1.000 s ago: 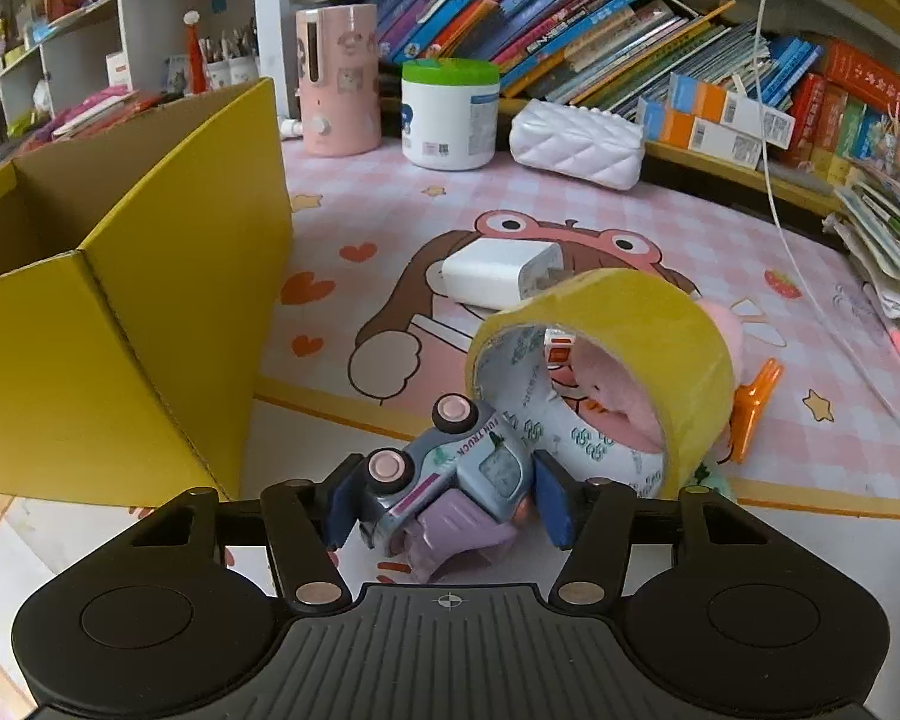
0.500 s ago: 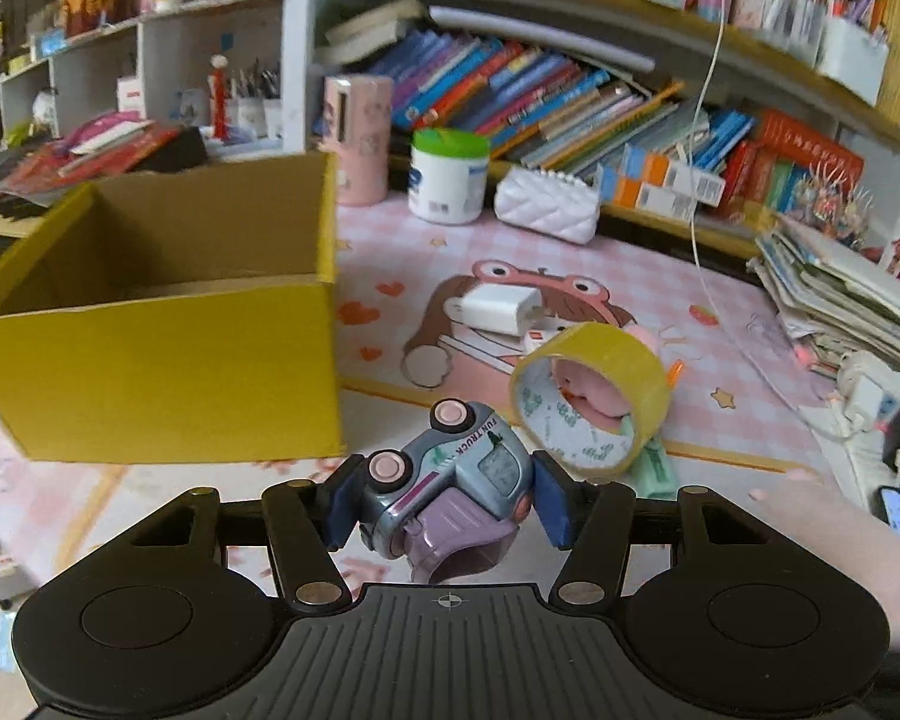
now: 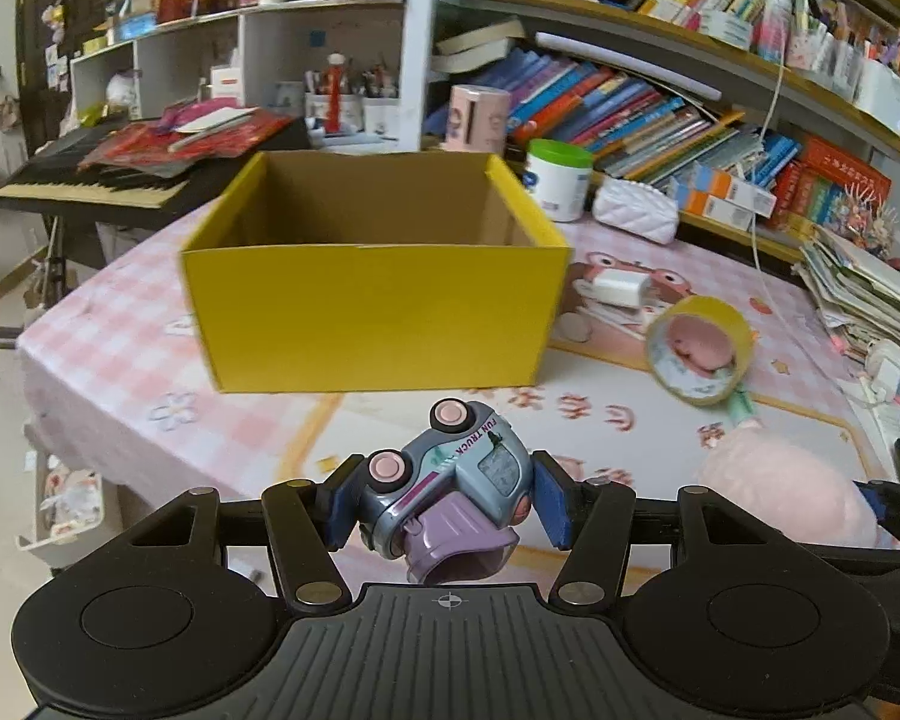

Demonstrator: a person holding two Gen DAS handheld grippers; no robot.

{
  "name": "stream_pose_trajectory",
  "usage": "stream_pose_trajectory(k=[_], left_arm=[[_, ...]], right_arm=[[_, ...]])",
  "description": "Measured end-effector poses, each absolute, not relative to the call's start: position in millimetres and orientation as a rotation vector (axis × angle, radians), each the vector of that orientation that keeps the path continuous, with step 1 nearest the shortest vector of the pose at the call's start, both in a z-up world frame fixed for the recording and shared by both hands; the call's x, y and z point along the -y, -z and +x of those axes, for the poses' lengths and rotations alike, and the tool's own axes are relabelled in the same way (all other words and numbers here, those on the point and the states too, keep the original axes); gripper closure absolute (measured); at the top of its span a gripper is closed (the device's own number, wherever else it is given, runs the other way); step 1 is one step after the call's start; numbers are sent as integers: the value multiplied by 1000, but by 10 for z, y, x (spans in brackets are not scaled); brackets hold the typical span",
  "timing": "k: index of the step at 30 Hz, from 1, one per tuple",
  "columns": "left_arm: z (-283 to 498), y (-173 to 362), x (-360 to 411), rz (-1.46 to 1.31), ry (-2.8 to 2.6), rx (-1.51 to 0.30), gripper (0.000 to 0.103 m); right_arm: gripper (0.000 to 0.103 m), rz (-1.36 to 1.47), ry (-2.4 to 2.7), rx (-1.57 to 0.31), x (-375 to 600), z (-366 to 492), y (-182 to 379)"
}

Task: Organize objects
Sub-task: 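Carry the pig and toy car in both grippers over the yellow box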

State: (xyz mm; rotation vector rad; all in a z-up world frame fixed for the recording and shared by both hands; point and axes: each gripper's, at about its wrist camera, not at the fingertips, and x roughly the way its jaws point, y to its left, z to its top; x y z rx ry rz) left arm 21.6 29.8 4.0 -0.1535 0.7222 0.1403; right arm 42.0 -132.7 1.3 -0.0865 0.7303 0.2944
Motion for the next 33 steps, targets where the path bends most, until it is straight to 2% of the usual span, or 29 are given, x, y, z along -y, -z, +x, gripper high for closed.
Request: stream_pose_trajectory(k=[20, 33], left_arm=[[-415, -91, -1264, -167, -119, -683, 46], [-468, -85, -1449, -175, -63, -676, 46]], right_arm=[[32, -83, -320, -704, 262, -178, -103], [32, -78, -275, -696, 56, -351, -125]])
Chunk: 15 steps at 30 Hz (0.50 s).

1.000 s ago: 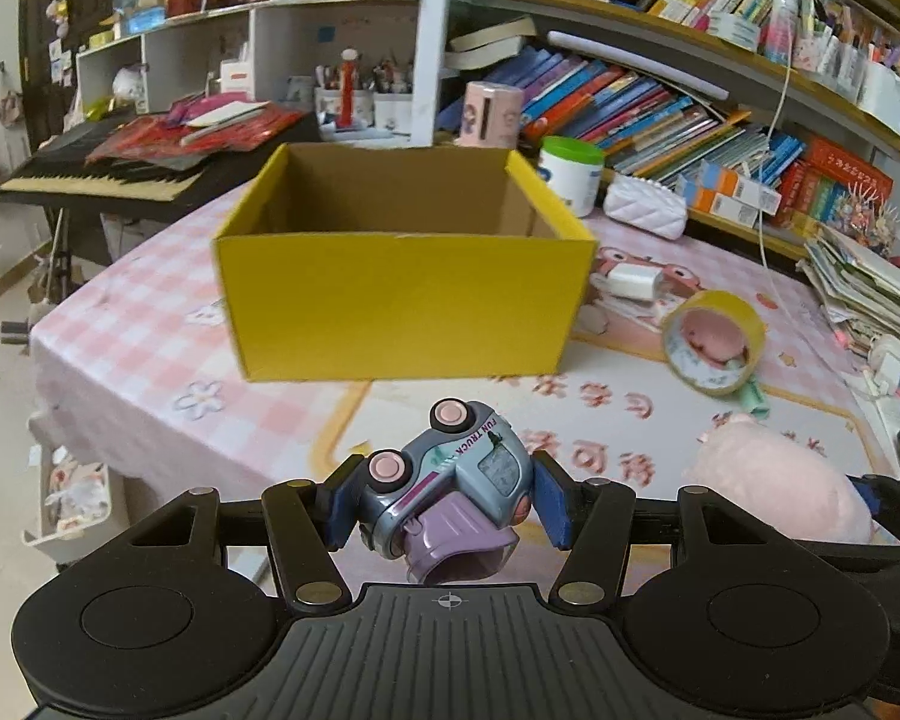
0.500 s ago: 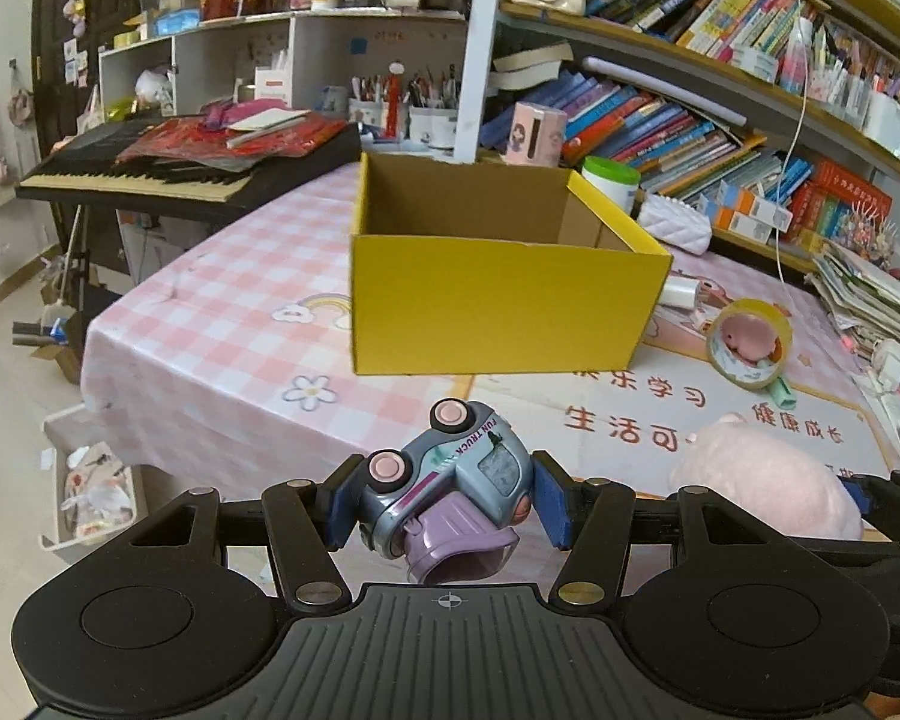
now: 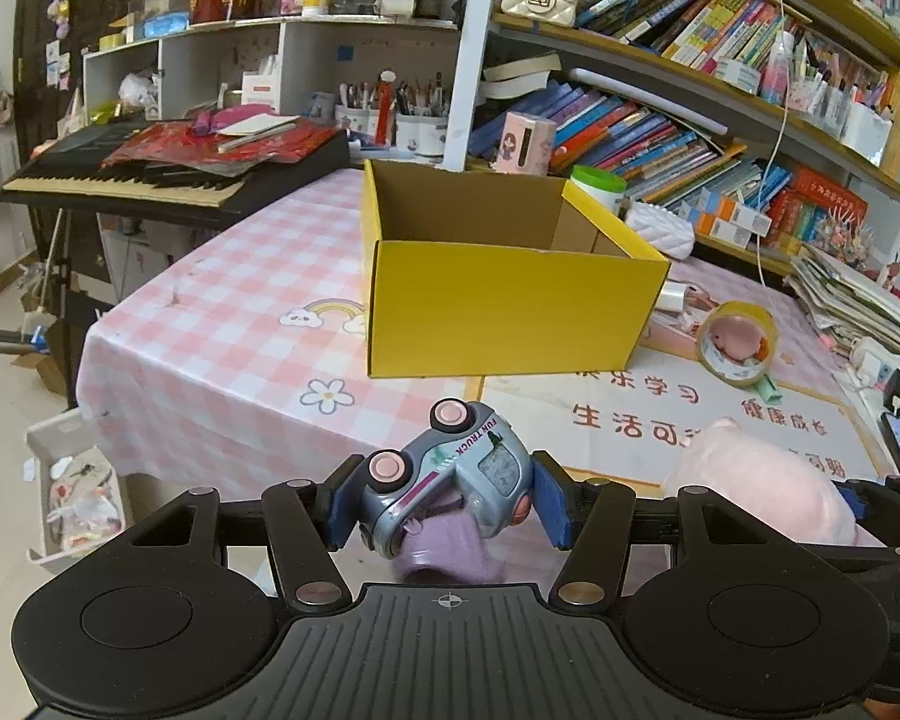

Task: Organize objects
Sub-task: 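Carry the pig and toy car in both grippers over the yellow box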

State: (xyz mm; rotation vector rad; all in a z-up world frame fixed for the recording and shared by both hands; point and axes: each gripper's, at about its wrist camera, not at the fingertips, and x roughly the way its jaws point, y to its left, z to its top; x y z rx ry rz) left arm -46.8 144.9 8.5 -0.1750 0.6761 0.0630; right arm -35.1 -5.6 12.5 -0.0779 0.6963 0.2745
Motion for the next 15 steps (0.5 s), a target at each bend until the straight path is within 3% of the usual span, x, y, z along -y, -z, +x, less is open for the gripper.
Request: stream_pose_trajectory(k=[15], left_arm=[[203, -357, -1423, -168, -135, -589, 46]], right_arm=[[32, -129, -372, -522, 37, 326, -335]])
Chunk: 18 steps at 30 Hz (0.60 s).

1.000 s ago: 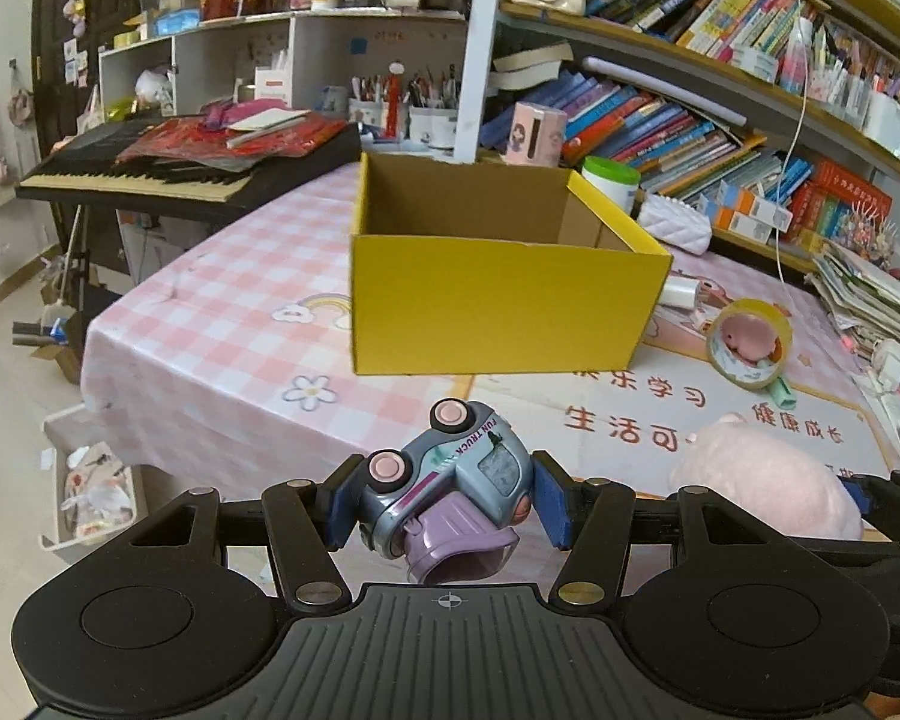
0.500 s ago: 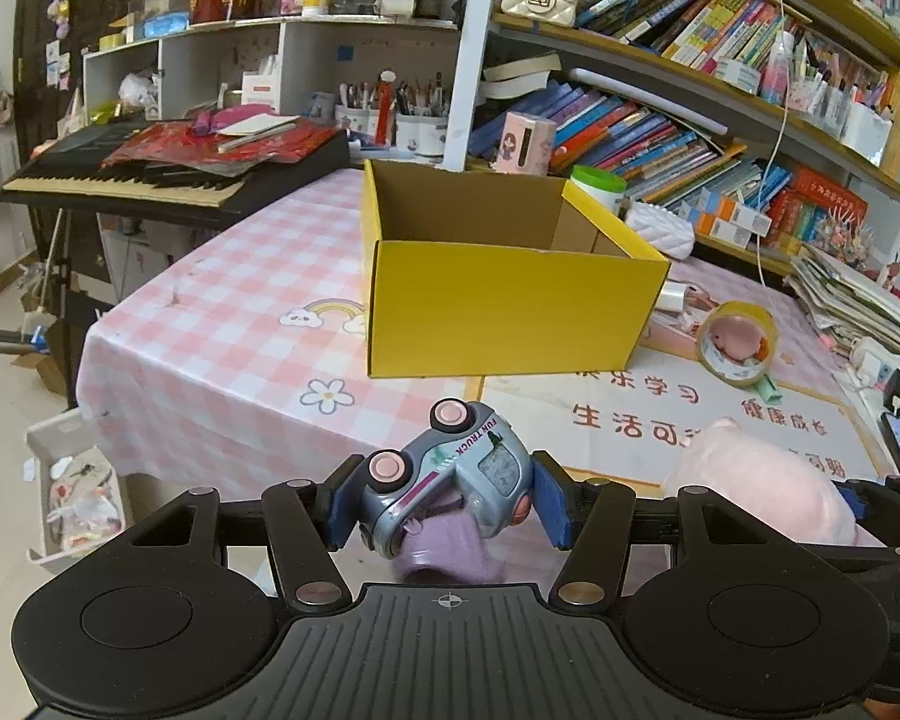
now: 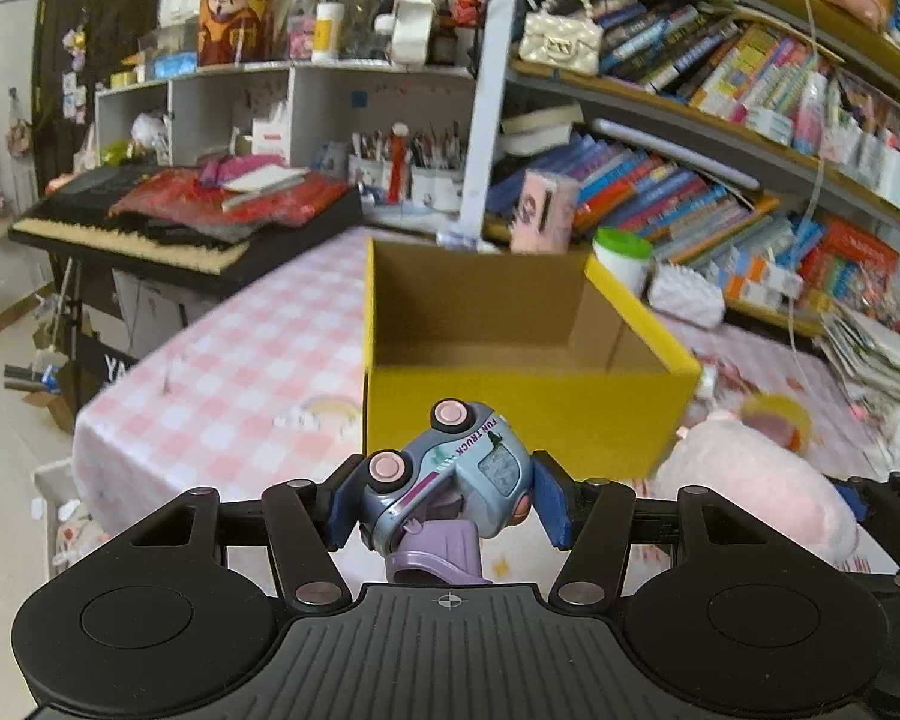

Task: Organize objects
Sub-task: 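Carry the pig and toy car in both grippers over the yellow box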

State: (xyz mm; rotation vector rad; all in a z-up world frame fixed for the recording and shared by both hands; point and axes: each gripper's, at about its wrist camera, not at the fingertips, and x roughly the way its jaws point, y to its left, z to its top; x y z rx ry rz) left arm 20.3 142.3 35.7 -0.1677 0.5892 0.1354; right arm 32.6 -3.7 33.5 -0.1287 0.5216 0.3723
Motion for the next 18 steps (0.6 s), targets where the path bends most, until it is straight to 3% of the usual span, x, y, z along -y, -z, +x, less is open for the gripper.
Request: stream_pose_trajectory(k=[8, 18], left_arm=[[735, -631, -1323, -142, -208, -522, 46], [1212, -600, -1310, -141, -330, -535, 46]], right_arm=[[32, -116, -440, -401, 119, 1037, -621], [32, -168, -583, -428, 9, 1795, -517]])
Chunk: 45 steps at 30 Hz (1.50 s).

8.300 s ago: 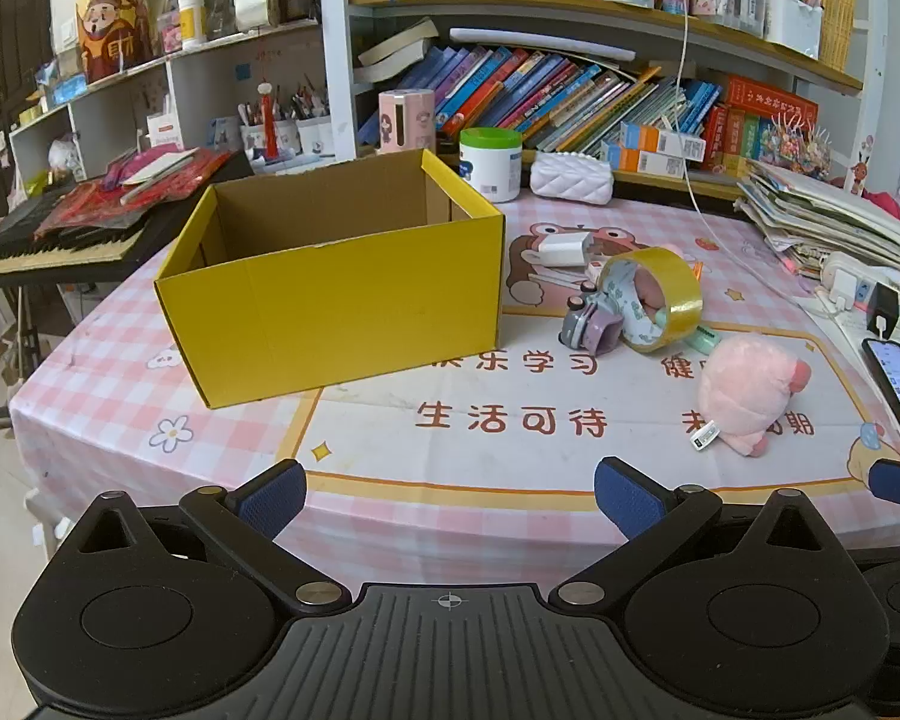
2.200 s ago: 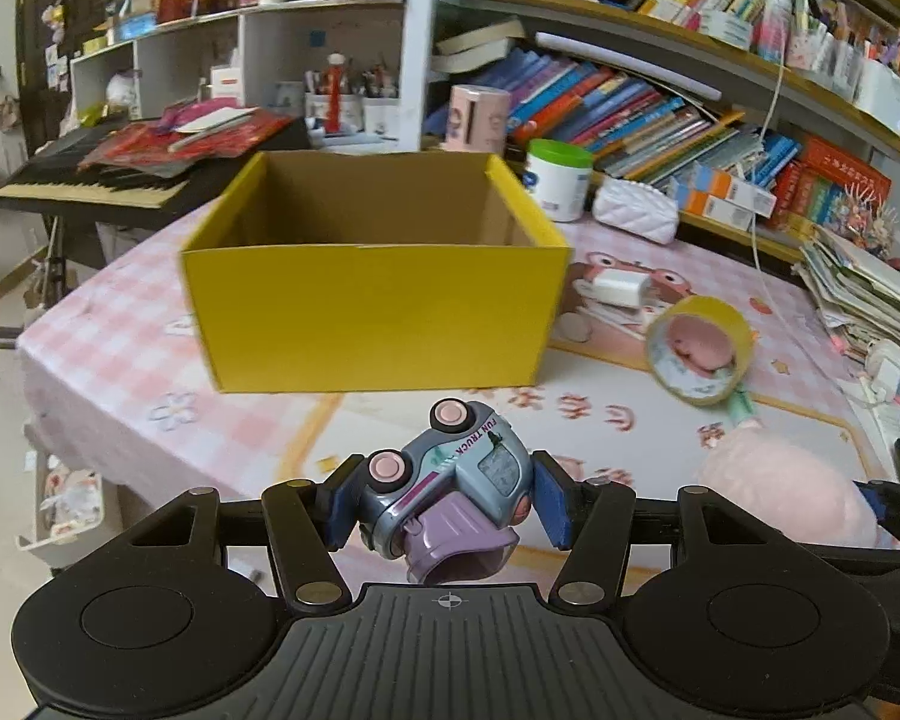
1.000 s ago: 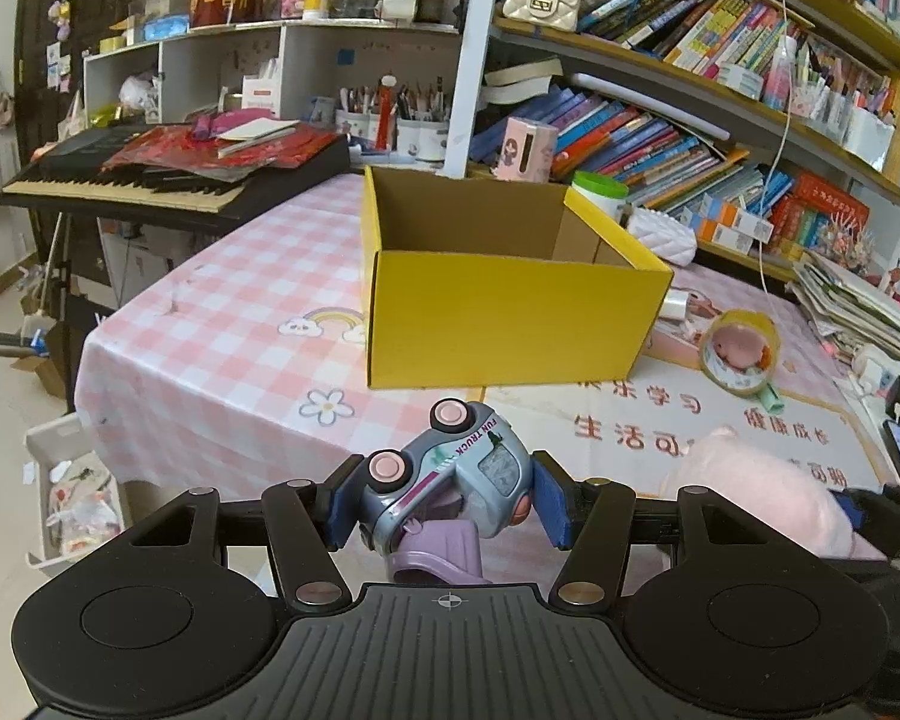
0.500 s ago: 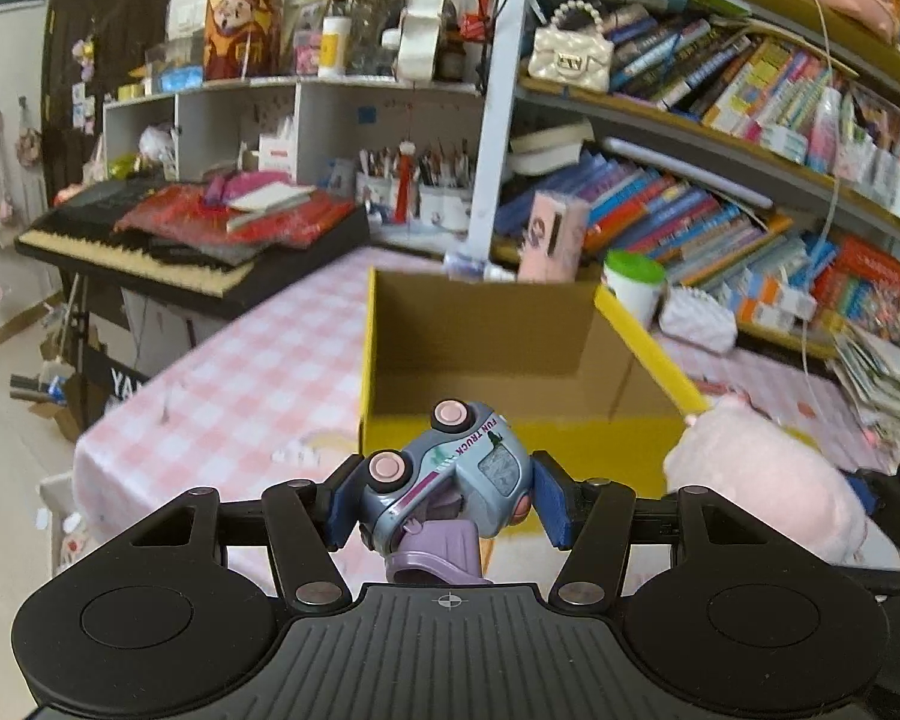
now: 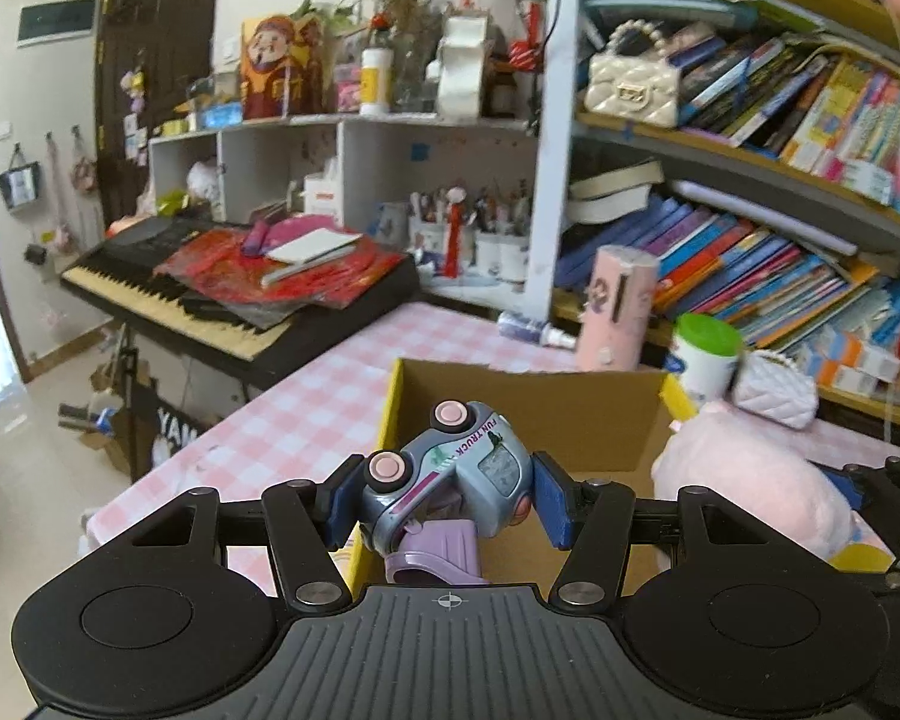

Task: Organize objects
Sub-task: 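Carry the pig and toy car in both grippers over the yellow box, then open both grippers to drop the pig and toy car into the box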

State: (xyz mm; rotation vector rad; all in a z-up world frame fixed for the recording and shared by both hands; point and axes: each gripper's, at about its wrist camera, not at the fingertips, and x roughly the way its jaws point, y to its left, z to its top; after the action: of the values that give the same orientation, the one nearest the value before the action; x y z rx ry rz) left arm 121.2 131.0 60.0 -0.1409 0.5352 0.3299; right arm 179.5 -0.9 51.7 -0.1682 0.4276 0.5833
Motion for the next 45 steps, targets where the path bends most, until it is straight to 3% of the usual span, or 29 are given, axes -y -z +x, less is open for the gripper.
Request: stream_pose_trajectory(k=[9, 14, 28, 35, 37, 40, 45], left_arm=[[1479, -400, -1258, -132, -376, -605, 46], [1558, -415, -1283, -139, -399, -604, 46], [1795, -121, -1328, -156, -401, -722, 46], [1847, -23, -1270, -136, -401, -750, 48], [1851, -27, -1267, -140, -405, -745, 48], [1841, -53, -1255, -140, -414, -724, 45], [1746, -197, -1185, -154, -410, -621, 38]], right_arm=[[34, -268, -685, -415, -138, 2052, -336], [43, -284, -700, -388, -205, 2133, -334], [42, -336, -723, -509, -314, 2421, -45], [51, -371, -726, -544, -332, 2441, 46], [48, -379, -725, -541, -334, 2425, 50], [36, -371, -737, -513, -303, 2396, 29], [36, -334, -711, -487, -192, 2375, -30]])
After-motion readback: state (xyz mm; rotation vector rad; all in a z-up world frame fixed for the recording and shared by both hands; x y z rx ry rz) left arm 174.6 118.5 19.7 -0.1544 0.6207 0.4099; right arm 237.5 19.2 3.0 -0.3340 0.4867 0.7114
